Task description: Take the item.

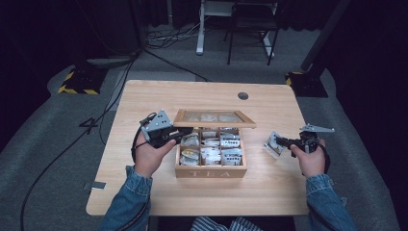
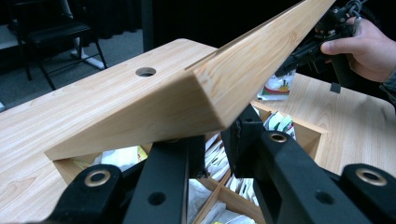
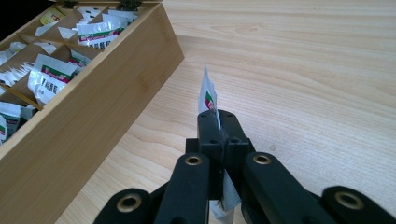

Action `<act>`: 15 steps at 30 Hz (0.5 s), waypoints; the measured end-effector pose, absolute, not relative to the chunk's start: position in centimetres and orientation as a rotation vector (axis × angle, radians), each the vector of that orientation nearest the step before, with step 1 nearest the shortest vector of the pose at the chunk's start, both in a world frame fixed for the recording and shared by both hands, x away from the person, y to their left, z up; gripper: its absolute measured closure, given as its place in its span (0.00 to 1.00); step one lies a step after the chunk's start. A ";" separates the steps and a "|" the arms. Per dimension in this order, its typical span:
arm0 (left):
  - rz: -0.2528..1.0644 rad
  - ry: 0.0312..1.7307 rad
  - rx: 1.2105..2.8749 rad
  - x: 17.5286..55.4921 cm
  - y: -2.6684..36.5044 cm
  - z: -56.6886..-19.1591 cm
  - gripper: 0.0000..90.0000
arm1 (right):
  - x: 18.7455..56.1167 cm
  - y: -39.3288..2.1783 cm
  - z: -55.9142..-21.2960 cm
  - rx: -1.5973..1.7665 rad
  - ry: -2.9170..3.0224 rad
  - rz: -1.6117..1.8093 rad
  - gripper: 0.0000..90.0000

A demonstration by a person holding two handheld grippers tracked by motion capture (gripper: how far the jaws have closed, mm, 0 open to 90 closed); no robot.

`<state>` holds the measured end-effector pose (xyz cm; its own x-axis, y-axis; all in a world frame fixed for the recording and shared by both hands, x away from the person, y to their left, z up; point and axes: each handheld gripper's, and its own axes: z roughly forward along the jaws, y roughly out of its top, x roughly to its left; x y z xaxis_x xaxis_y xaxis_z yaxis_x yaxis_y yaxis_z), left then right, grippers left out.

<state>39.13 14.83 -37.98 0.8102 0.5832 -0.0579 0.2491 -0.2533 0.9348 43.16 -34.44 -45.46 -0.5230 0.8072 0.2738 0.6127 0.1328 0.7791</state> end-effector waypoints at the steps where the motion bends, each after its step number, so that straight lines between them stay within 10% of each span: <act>1: 0.360 0.634 1.840 39.1 14.8 -38.0 0.88 | 43.2 -34.4 -45.5 1.402 2.195 1.339 1.00; 15: 0.352 0.638 1.836 39.1 14.8 -38.1 0.88 | 43.3 -34.2 -46.3 1.409 2.201 1.291 0.98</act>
